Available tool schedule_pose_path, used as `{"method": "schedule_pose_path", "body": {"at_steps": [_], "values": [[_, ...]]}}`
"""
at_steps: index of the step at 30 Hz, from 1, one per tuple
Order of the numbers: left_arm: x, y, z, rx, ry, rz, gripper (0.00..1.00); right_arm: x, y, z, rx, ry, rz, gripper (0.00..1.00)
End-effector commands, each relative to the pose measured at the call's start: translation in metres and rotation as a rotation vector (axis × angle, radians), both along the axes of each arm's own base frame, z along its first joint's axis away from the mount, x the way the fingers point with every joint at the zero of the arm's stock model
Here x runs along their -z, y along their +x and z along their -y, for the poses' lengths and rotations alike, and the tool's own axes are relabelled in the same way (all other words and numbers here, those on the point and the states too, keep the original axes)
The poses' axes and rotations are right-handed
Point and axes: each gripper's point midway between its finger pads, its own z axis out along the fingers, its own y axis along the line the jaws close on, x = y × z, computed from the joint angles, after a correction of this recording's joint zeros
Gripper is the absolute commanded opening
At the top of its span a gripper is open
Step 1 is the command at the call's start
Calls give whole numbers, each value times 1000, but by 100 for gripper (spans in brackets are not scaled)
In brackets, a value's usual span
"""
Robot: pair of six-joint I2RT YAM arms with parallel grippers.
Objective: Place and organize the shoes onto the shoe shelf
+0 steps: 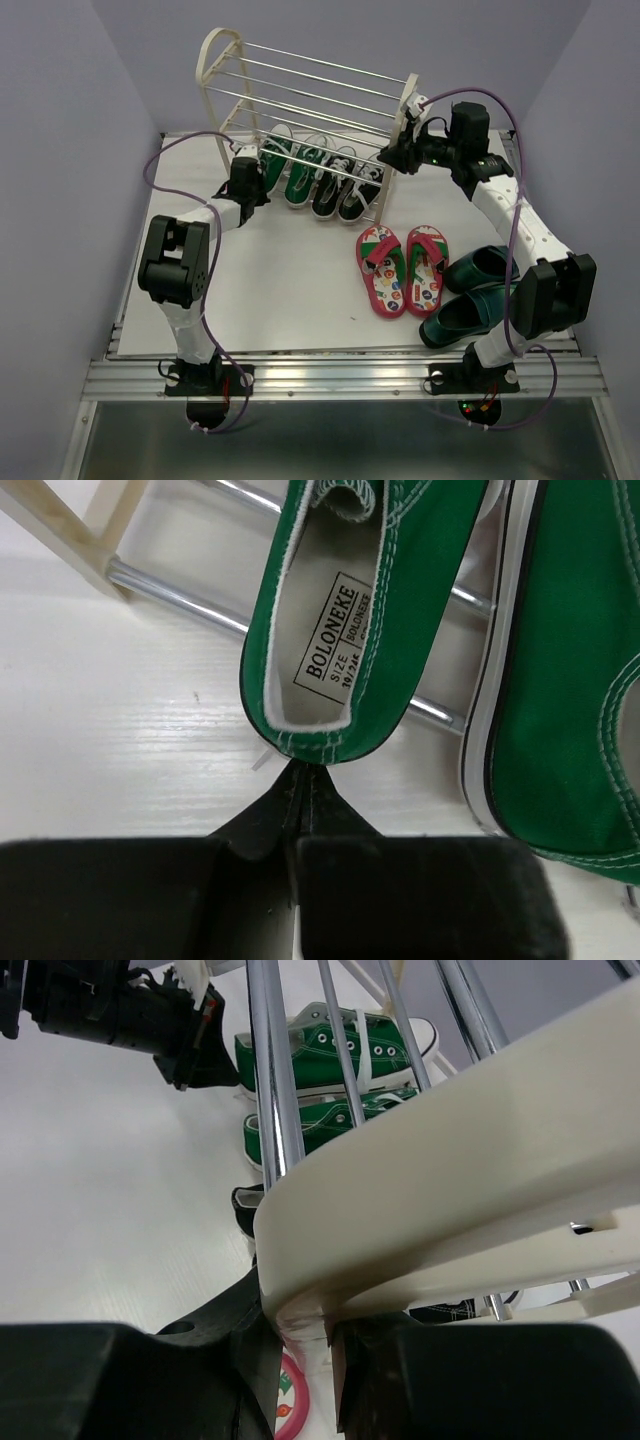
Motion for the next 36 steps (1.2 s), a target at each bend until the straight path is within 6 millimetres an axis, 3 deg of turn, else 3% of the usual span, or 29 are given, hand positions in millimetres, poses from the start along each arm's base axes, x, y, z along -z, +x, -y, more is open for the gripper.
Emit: {"method": "schedule_pose_path", "body": {"at_steps": [1, 2, 3, 6, 8, 9, 10, 12, 17, 18, 20, 21, 22, 23, 24, 26, 27, 29, 31, 32, 34, 35, 36], "values": [[-45, 25, 7, -21, -63, 157, 14, -27, -13, 0, -49, -35, 128, 5], [-44, 24, 6, -24, -59, 156, 31, -25, -13, 0, -50, -36, 123, 5], [-45, 24, 6, -26, -56, 157, 42, -24, -13, 0, -53, -37, 120, 5], [-49, 12, 5, -17, -60, 140, 52, -18, -13, 0, -60, -51, 112, 3], [-70, 2, 3, -20, -80, 179, 62, -11, -10, 5, -63, -81, 106, 1], [-66, -7, 0, -30, -75, 166, 75, -12, -6, 5, -70, -98, 121, 1], [-83, -14, -3, -47, -93, 197, 85, -7, -7, 9, -72, -110, 99, 1], [-84, -30, -10, -80, -90, 171, 99, -6, -5, 10, -92, -137, 117, 1], [-134, -49, -46, -247, -44, 237, 99, 1, 3, 16, -99, -188, 119, 1], [-156, -45, -50, -259, -37, 275, 99, 3, 6, 19, -95, -193, 115, 1], [-176, -41, -56, -270, -32, 295, 99, 3, 6, 19, -97, -194, 116, 1], [-200, -32, -64, -275, -44, 344, 99, 4, 6, 19, -100, -194, 116, 1], [-212, -25, -65, -251, -44, 375, 99, 4, 6, 18, -101, -192, 115, 1], [-212, -15, -70, -254, -37, 374, 99, 5, 6, 18, -100, -190, 108, 1], [-234, -6, -78, -262, -38, 419, 99, 4, 6, 18, -101, -186, 107, 1], [-236, 13, -78, -203, -2, 426, 99, 1, 6, 17, -103, -178, 107, 1], [-253, 22, -82, -176, 0, 480, 99, 0, 6, 17, -103, -175, 106, 1], [-254, 36, -78, -113, 28, 504, 99, -1, 9, 17, -94, -172, 99, 1], [-266, 47, -84, -126, 35, 555, 99, -1, 11, 18, -86, -176, 96, 1], [-260, 55, -82, -100, 36, 549, 99, -1, 12, 18, -83, -177, 97, 1], [-269, 64, -83, -85, 56, 576, 99, 1, 14, 18, -76, -181, 89, 1], [-261, 71, -85, -83, 71, 564, 99, 3, 15, 19, -74, -184, 81, 2], [-271, 76, -87, -86, 73, 587, 99, 4, 17, 19, -67, -187, 80, 2]]}}
